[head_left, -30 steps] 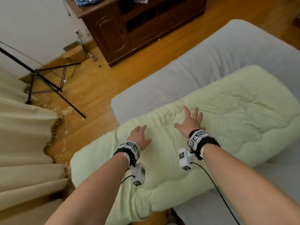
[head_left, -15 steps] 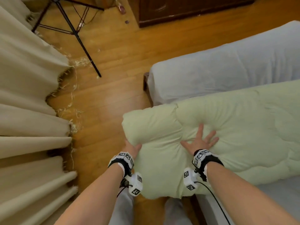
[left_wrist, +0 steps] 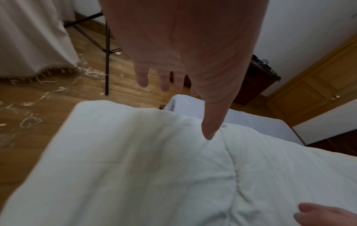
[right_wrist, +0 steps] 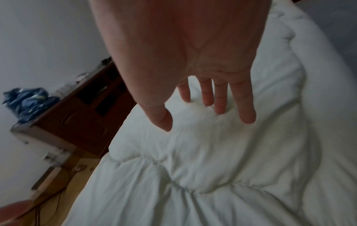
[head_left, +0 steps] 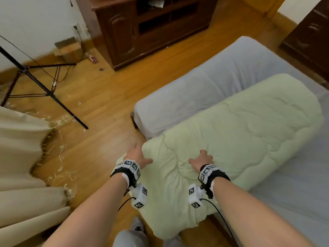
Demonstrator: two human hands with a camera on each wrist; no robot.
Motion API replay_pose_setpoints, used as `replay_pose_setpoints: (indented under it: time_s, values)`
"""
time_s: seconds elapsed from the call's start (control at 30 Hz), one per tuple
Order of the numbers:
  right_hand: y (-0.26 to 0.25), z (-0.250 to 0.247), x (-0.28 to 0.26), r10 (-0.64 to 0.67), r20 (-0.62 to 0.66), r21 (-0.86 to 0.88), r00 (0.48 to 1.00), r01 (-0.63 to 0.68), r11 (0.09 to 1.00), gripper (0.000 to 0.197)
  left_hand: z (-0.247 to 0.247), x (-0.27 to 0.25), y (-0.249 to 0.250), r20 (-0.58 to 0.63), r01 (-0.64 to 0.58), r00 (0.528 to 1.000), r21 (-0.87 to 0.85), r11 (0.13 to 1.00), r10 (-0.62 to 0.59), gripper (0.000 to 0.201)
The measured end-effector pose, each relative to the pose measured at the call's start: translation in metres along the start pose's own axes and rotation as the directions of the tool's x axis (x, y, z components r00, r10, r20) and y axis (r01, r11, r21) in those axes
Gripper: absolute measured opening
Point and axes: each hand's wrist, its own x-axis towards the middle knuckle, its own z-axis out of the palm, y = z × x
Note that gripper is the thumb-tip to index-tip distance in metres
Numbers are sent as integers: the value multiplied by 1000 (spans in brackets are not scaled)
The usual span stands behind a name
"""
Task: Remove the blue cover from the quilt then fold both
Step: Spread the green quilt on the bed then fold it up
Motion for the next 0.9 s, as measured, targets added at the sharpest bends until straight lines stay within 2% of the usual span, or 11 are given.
replay_pose_setpoints:
  time_s: [0.2,0.3,0.43,0.47,0.53,0.6,0.63,0.7,0.77,0.83,0.9]
  values:
    - [25,-8,5,2,116,304,993,-38,952,102,21,39,53,150,-96,985,53,994,87,109]
    - [24,-10,10,31,134,400,990,-82,913,105,29,65,70,204,-117,974,78,990,99,121]
    - [20,-4,16,74,115,495,991,-122,860,106,38,105,73,312,-39,949,-20,999,43,143]
    - [19,-5,17,87,111,514,990,-132,848,107,39,110,76,370,-39,928,-26,999,46,138]
    - [21,-6,15,140,139,542,980,-194,817,108,38,107,90,502,-98,862,41,994,64,105]
    - [25,-10,4,195,237,586,952,-300,752,115,40,88,115,579,-181,809,77,980,103,70]
    - [33,-11,2,226,276,597,934,-351,721,122,43,77,128,598,-234,791,102,967,128,66]
    - [49,-25,-5,257,335,628,906,-418,656,137,49,50,154,633,-357,757,194,914,162,90]
    - [69,-48,-16,259,358,661,897,-439,608,137,62,21,176,684,-453,699,195,870,210,113]
    - [96,-74,-32,243,387,653,889,-451,609,138,79,-17,201,745,-538,619,170,826,250,116]
    - [132,-92,-47,257,414,588,873,-472,657,139,98,-64,229,789,-649,553,206,732,268,103]
